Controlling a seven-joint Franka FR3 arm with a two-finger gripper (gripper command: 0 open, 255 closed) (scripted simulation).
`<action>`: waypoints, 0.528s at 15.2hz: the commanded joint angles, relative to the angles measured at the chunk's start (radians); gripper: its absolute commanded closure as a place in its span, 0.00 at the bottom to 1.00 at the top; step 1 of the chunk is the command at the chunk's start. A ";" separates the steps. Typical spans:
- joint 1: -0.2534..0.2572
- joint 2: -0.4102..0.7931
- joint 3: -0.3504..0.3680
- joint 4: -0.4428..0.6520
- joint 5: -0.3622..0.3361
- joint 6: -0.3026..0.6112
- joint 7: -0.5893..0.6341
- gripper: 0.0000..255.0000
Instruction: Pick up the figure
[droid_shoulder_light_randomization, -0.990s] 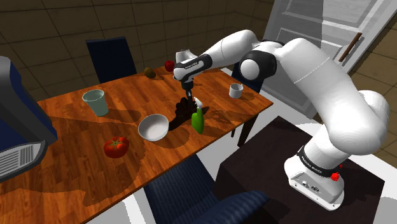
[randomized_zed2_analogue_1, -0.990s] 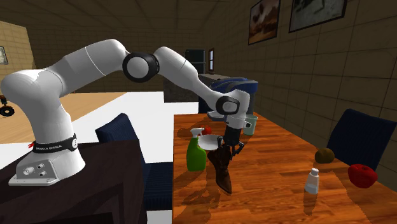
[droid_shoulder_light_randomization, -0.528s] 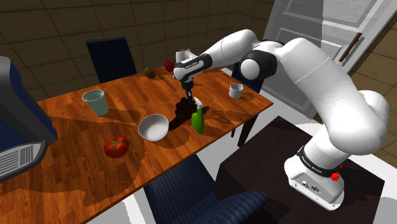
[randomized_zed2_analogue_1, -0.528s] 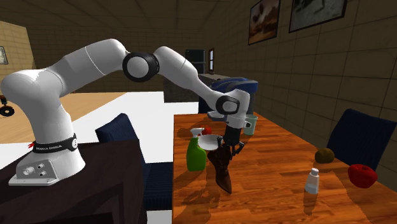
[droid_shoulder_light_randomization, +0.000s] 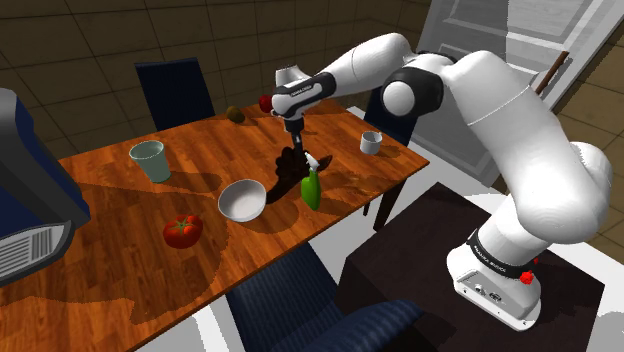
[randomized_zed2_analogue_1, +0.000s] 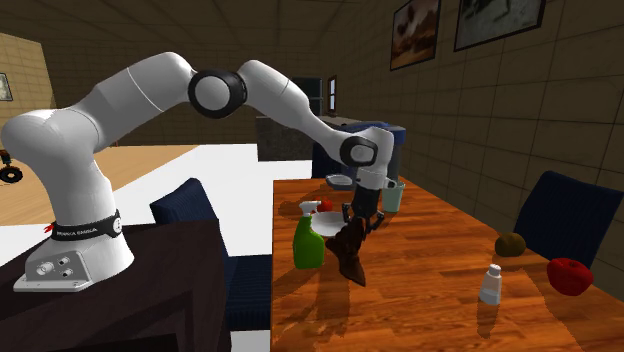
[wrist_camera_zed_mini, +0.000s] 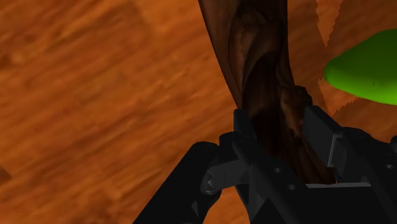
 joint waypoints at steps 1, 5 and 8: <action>0.000 -0.025 0.000 -0.015 0.000 -0.009 0.000 1.00; 0.000 -0.063 0.000 -0.026 0.000 -0.035 -0.001 1.00; 0.000 -0.073 0.000 -0.029 0.000 -0.043 -0.001 1.00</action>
